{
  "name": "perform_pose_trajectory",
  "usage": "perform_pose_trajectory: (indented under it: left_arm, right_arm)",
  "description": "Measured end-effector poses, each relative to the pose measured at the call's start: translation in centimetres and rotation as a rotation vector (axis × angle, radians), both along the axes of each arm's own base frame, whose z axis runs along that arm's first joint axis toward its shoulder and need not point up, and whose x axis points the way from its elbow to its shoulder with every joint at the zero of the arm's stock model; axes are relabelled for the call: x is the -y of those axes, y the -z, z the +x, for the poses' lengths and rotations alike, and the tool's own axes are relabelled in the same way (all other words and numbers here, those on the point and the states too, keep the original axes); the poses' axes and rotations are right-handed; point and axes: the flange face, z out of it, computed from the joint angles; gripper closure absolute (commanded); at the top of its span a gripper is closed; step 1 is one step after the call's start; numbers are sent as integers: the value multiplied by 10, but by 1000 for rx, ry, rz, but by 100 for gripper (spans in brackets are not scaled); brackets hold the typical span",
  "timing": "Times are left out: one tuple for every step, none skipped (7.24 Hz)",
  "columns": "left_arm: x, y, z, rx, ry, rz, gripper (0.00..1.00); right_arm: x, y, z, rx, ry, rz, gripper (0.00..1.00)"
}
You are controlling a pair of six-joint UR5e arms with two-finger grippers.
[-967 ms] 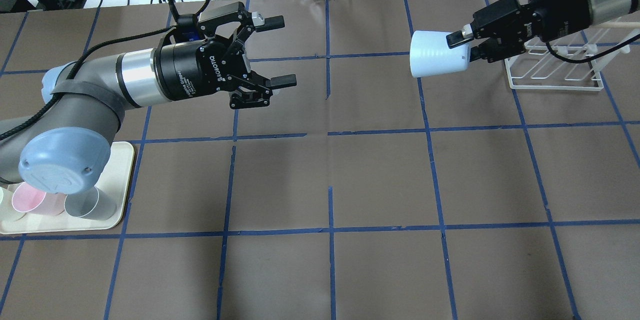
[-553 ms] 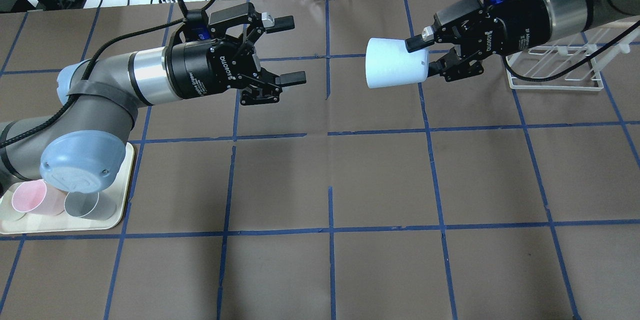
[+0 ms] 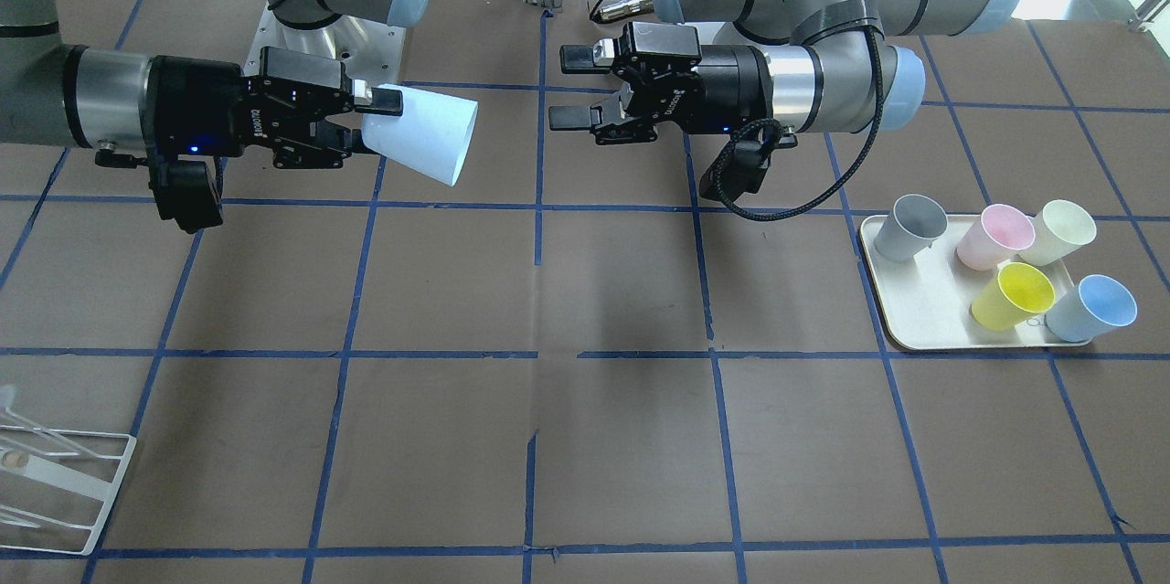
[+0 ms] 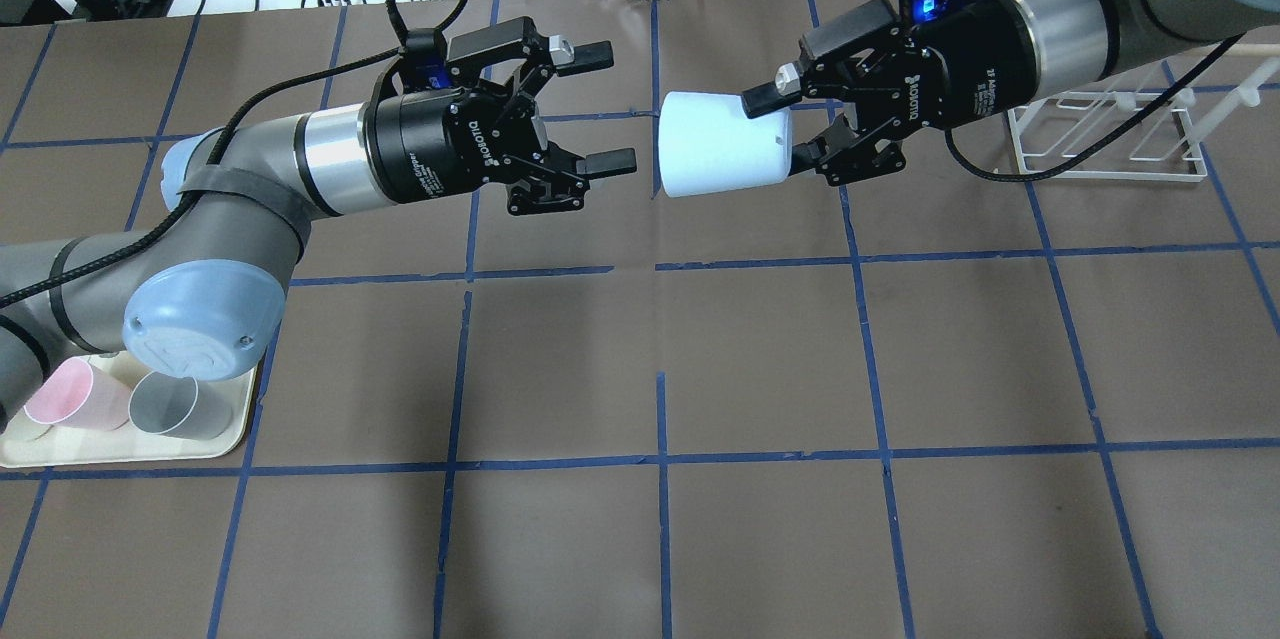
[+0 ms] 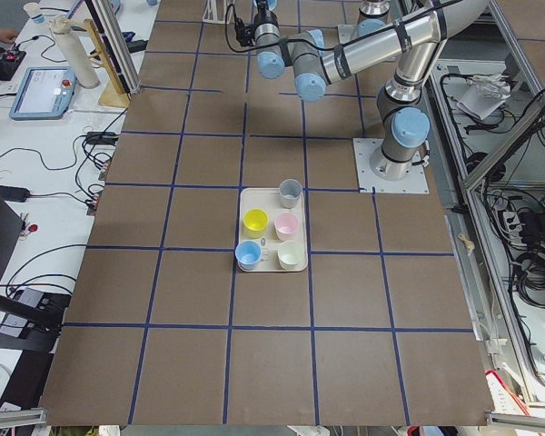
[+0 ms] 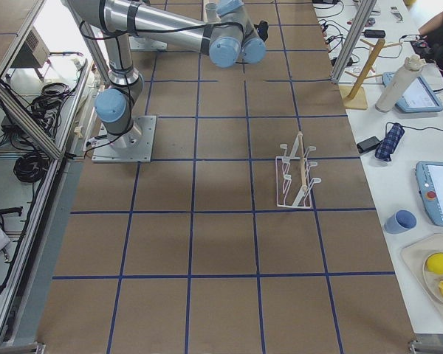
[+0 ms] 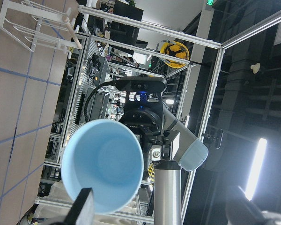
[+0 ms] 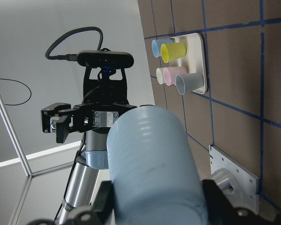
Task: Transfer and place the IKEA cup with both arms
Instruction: 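Bring the cup between the left gripper fingers and close the left gripper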
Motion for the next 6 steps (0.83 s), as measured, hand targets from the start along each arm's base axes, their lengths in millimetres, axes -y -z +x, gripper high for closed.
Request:
perform_pose_trajectory:
  left_arm:
    - [-1,1,-4,-1,7,1,0]
    - [-3,1,-9,-2,20,2,0]
    - [-6,0,-14,-3,30,2,0]
    - [-8,-1,-16,-3,35,2,0]
    - [-9,-4,-17,-3,37,-1,2]
    - [-11,-6,-17,-5,37,-5,9]
  right_arm:
    - [-2,-2,14,12,-6,-2,48]
    - [-3,-2,23,21,-10,-5,47]
    - [-3,-1,28,26,-13,-6,47]
    - [-2,0,31,28,-14,-8,47]
    - [-2,1,31,28,-15,-8,46]
    - [-2,1,32,28,-15,-6,46]
